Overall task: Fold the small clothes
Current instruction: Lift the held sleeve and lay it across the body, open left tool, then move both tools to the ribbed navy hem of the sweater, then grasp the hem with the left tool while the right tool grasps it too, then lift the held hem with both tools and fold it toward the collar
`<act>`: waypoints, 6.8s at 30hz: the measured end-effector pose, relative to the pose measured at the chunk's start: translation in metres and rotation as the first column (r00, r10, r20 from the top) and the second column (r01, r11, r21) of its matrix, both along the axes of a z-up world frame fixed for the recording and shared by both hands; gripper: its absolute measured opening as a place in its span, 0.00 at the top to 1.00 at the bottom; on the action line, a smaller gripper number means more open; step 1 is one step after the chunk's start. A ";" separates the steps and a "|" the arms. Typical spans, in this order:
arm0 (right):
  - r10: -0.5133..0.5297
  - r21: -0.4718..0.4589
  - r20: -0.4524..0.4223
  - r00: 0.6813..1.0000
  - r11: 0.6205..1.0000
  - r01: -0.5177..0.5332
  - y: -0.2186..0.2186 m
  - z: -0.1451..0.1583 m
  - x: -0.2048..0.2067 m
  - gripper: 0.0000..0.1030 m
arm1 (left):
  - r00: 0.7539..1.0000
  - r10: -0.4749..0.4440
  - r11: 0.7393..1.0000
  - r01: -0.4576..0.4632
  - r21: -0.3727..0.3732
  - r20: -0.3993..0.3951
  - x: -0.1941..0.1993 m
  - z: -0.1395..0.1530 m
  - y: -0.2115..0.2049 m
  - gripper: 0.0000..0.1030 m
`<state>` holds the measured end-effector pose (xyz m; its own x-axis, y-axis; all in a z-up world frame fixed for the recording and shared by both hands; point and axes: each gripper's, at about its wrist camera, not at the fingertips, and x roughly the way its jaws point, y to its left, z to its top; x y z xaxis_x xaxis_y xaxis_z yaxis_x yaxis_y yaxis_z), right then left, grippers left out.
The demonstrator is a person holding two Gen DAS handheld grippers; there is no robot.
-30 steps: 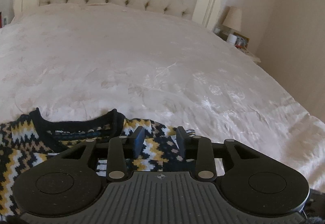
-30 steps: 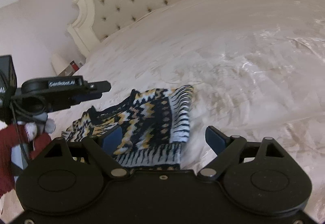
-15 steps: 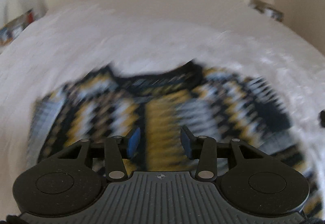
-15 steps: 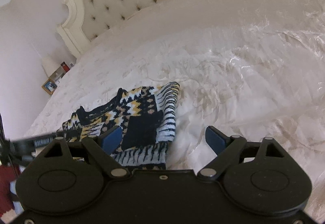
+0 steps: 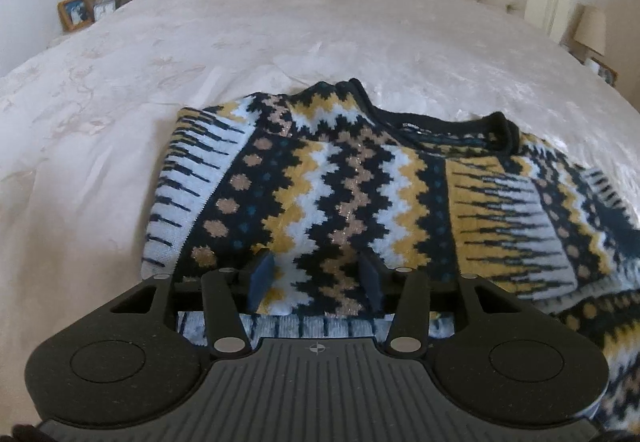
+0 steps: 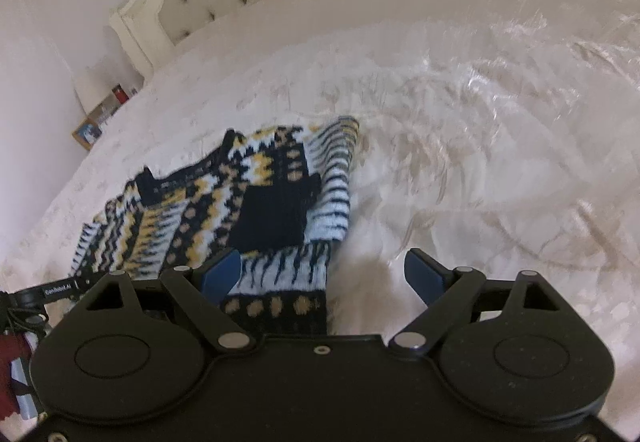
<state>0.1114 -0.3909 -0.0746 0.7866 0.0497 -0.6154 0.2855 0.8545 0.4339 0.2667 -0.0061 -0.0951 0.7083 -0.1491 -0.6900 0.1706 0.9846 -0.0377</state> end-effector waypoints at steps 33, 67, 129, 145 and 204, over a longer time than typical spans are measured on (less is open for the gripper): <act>0.014 -0.210 0.031 0.999 0.978 -0.007 0.044 -0.039 -0.012 0.00 | 0.992 -0.126 0.992 0.126 0.013 -0.030 -0.109 0.001 0.027 0.24; 0.139 0.295 -0.235 0.962 0.953 -0.066 0.101 -0.012 -0.170 0.00 | 0.941 -0.199 0.977 0.170 -0.127 -0.272 -0.239 0.003 0.074 0.22; 0.124 0.362 0.119 0.985 0.918 -0.159 0.106 0.006 -0.185 0.86 | 0.996 -0.092 0.869 0.071 -0.489 -0.020 -0.247 0.055 0.116 0.94; 0.101 0.342 0.111 0.989 0.930 -0.134 0.104 0.010 -0.180 0.87 | 0.949 -0.129 0.887 -0.019 -0.460 -0.287 -0.246 0.030 0.126 0.66; 0.000 0.222 0.230 0.973 0.974 -0.053 0.011 0.046 0.083 0.87 | 0.995 -0.091 0.863 0.101 -0.494 0.044 0.020 0.084 0.064 0.93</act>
